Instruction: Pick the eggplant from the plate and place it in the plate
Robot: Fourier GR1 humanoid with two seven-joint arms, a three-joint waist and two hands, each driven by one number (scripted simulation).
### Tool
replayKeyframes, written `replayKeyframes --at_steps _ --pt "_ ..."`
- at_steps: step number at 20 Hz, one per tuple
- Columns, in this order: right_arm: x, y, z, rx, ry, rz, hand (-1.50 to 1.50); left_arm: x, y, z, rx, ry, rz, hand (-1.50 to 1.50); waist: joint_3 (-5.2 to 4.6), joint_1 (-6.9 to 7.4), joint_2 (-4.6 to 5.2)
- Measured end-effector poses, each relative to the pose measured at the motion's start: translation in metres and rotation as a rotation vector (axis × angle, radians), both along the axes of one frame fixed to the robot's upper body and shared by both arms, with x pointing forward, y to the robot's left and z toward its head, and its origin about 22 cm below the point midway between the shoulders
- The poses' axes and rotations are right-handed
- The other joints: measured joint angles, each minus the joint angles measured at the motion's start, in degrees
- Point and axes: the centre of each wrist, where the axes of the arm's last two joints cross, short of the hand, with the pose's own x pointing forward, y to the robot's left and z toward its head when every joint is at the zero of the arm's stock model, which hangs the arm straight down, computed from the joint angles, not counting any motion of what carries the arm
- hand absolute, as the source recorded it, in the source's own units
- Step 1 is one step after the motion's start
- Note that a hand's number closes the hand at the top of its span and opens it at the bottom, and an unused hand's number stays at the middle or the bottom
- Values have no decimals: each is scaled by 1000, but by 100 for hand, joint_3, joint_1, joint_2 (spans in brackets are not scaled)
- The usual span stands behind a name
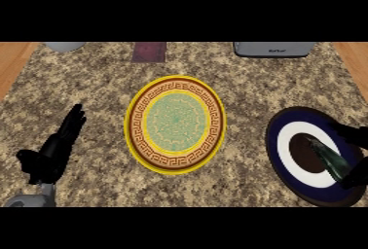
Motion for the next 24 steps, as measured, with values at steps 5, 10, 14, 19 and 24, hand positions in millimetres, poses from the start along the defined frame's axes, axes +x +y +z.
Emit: replayKeyframes --at_steps 5,10,14,19,24 --pt "-1 7 -20 -35 21 17 -150 -1 -1 -5 2 -1 0 0 -1 -7 0" --pt "4 10 -30 -71 26 32 -150 3 -4 -10 3 -7 0 0 -49 -15 -32" --pt "8 4 -32 -55 28 54 150 5 -1 -10 5 0 0 0 -82 -3 -48" --pt "5 5 -41 -53 -7 74 150 6 -1 -8 2 2 -2 0 -143 -21 -74" --pt "2 10 -45 -60 -63 93 150 5 -5 -9 1 2 1 0 -157 -51 -81"
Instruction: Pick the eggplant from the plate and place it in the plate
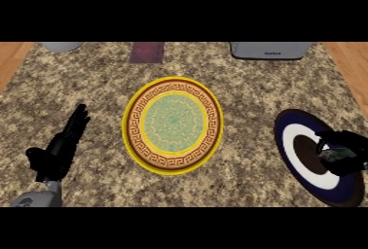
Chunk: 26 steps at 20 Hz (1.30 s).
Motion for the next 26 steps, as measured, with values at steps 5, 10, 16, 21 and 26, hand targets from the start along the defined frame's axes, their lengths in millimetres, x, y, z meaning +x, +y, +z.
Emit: replayKeyframes --at_steps 5,10,16,21,26 --pt "-9 29 -5 -104 -244 45 150 -2 5 0 4 -1 19 0 56 -76 0" --pt "-23 59 -2 -193 -517 90 150 -3 7 3 6 5 29 0 124 -106 17" --pt "-54 87 23 -192 -733 115 150 -5 3 5 4 8 28 0 144 -104 34" --pt "-82 107 63 -175 -865 132 150 -8 3 2 1 5 27 0 147 -92 42" --pt "-95 128 101 -150 -1040 106 150 -8 4 -1 6 -3 21 0 149 -65 52"
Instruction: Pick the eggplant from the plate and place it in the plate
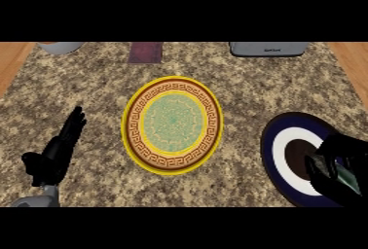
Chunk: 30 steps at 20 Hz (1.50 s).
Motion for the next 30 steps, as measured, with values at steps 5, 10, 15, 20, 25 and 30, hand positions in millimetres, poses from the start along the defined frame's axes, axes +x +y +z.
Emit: replayKeyframes --at_steps 5,10,15,20,25,30 --pt "-9 22 31 29 -85 19 150 8 -1 2 -8 -1 -10 0 2 40 13" --pt "0 51 52 61 -101 49 150 10 -5 3 -6 6 -17 0 3 82 20" --pt "25 93 62 65 -78 85 150 9 -7 8 -3 6 -28 0 2 134 23" --pt "54 137 56 82 -29 140 150 12 -11 2 -8 1 -26 0 3 140 32" --pt "81 186 44 106 -5 182 150 12 -7 0 -7 -6 -28 0 2 149 34" --pt "106 220 17 110 23 193 150 10 -4 1 -7 -4 -33 0 5 166 38"
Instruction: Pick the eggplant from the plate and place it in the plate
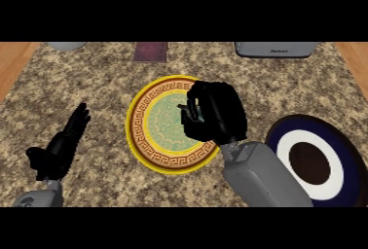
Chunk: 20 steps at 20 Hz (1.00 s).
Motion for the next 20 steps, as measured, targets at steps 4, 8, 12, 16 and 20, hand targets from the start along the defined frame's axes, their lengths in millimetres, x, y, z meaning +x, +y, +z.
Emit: replayKeyframes --at_steps 4,8,12,16,20 --pt "11 17 -17 66 19 -31 150 0 5 0 0 -1 -5 0 0 26 7" --pt "26 31 -24 141 53 -111 -150 8 -2 3 0 1 -12 0 2 64 15" --pt "35 41 -38 178 115 -157 -150 6 -7 0 0 1 -17 0 2 77 17" --pt "43 46 -38 275 133 -183 -150 6 -9 5 -6 -2 -16 0 2 92 19" --pt "42 37 -40 447 84 -215 -150 2 -1 4 2 2 -9 0 5 50 14"
